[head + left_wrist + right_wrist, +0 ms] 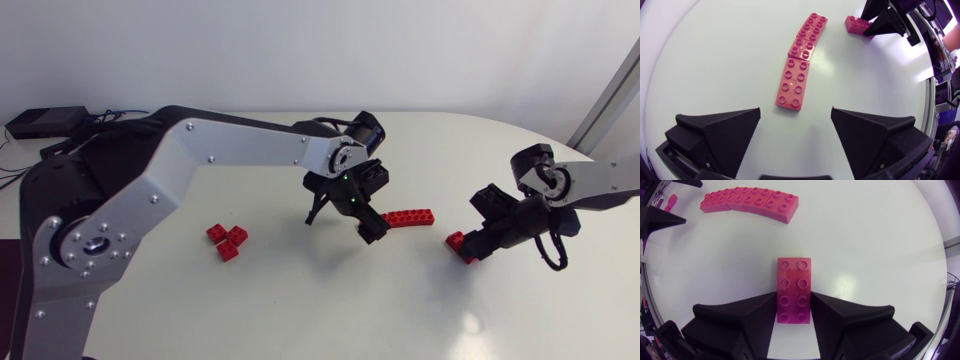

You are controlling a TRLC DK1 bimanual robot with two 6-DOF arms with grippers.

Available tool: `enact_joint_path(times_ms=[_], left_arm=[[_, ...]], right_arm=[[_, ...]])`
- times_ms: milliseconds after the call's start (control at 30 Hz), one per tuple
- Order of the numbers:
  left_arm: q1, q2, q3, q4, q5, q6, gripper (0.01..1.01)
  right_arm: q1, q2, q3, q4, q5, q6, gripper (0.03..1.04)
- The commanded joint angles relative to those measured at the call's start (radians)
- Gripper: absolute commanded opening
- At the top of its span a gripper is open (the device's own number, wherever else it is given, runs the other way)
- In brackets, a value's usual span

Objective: Sort duplo bricks by size, large to the right and small to the left

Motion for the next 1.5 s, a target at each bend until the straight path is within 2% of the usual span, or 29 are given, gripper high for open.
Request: enact_joint_path(times_ms=[0,33,200,300,400,500,733,1000,1233,1367,1467], left_arm=[[0.001,0.022,0.024,-0.028,0.01,0.023,0.979],[0.004,0.016,0.013,-0.034,0.012,0.024,0.979],[0.035,-0.043,-0.07,-0.019,0.021,0.04,0.979],[0.046,-0.076,-0.125,0.015,0.021,0.049,0.979],[0.05,-0.069,-0.123,0.03,0.021,0.053,0.979],[0.041,-0.036,-0.073,0.03,0.021,0.053,0.979],[0.029,0.053,0.059,0.018,0.047,0.06,0.977],[0.015,0.138,0.185,-0.068,0.055,0.078,0.974],[0.004,0.178,0.26,-0.137,0.056,0.101,0.972],[-0.01,0.207,0.317,-0.166,0.055,0.112,0.936],[-0.013,0.244,0.387,-0.226,0.056,0.116,0.838]], right_arm=[[0.013,0.04,0.007,0.005,0.006,0.025,0.97],[0.019,0.023,0.007,0.003,-0.002,0.025,1.0],[0.081,-0.058,0.023,0.005,-0.005,0.053,1.0],[0.137,-0.055,0.065,-0.002,-0.002,0.082,1.0],[0.173,-0.032,0.105,-0.009,0.008,0.103,1.0],[0.177,-0.032,0.112,-0.014,0.008,0.116,1.0],[0.154,-0.084,0.03,-0.012,-0.005,0.085,1.0],[0.104,-0.169,-0.042,-0.017,-0.043,0.05,1.0],[0.073,-0.199,-0.033,-0.038,-0.06,0.03,1.0],[0.073,-0.221,-0.03,-0.051,-0.061,0.027,1.0],[0.068,-0.233,-0.033,-0.052,-0.061,0.024,1.0]])
